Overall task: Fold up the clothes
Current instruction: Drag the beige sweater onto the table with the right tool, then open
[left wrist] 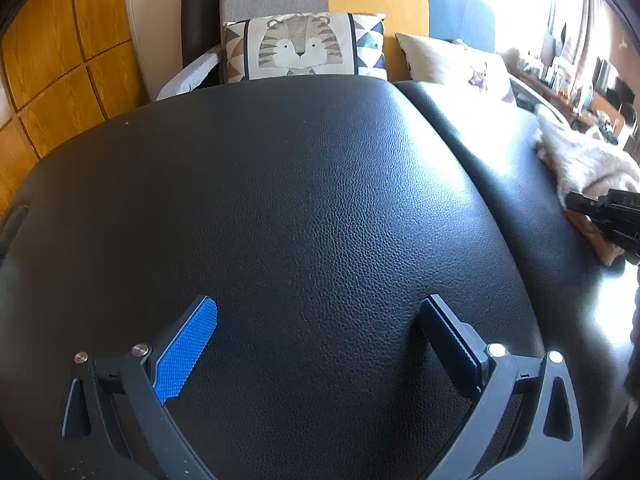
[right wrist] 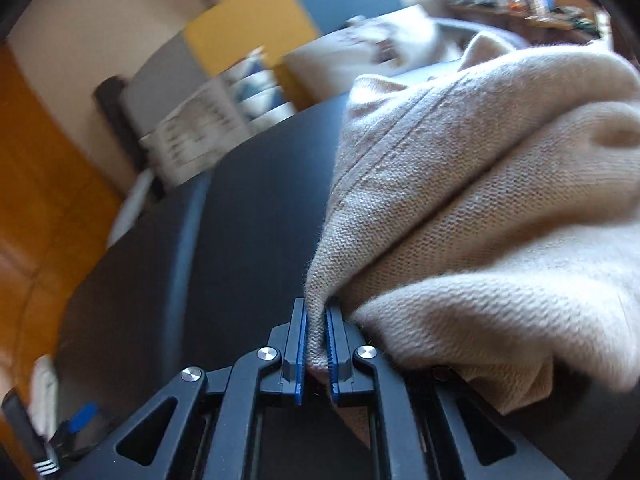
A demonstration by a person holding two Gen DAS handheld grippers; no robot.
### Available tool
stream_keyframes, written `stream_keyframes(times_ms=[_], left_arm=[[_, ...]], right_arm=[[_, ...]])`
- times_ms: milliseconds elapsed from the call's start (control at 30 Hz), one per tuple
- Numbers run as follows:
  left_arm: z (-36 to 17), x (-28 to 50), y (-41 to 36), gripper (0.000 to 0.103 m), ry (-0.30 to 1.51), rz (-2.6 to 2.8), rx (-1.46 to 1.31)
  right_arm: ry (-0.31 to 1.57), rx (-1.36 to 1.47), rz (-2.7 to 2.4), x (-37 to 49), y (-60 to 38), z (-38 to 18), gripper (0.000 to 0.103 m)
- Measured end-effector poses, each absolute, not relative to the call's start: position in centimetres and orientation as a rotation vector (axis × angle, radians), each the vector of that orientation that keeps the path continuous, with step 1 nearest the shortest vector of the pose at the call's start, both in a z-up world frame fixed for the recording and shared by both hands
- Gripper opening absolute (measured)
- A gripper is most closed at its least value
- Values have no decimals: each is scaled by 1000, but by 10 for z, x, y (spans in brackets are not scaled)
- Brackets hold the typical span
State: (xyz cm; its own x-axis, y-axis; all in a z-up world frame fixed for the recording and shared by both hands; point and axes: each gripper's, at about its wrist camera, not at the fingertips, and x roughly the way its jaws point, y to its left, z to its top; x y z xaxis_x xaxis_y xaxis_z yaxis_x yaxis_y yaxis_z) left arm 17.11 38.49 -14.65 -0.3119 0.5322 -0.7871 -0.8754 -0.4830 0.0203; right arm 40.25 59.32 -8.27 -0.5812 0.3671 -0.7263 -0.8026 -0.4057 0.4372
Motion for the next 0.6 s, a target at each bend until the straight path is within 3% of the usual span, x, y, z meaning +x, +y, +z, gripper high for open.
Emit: stream_keyframes(times_ms=[233, 300, 400, 467, 600], left_arm=[[-128, 174, 393, 103, 642, 1866, -846], [-123, 175, 395, 103, 663, 1851, -825], [-115, 174, 402, 103, 673, 1833, -805], [-108, 174, 412, 103, 644, 1832, -795], [-94, 187, 442, 103, 616, 1805, -712]], right_arm=[[1166, -780, 2271, 333, 525, -93, 8], [1069, -790, 2316, 325, 497, -88, 8], [1084, -749, 2408, 329, 476, -79, 21], [1075, -675, 2437, 342, 467, -69, 21], [883, -498, 2357, 381, 459, -39, 25]])
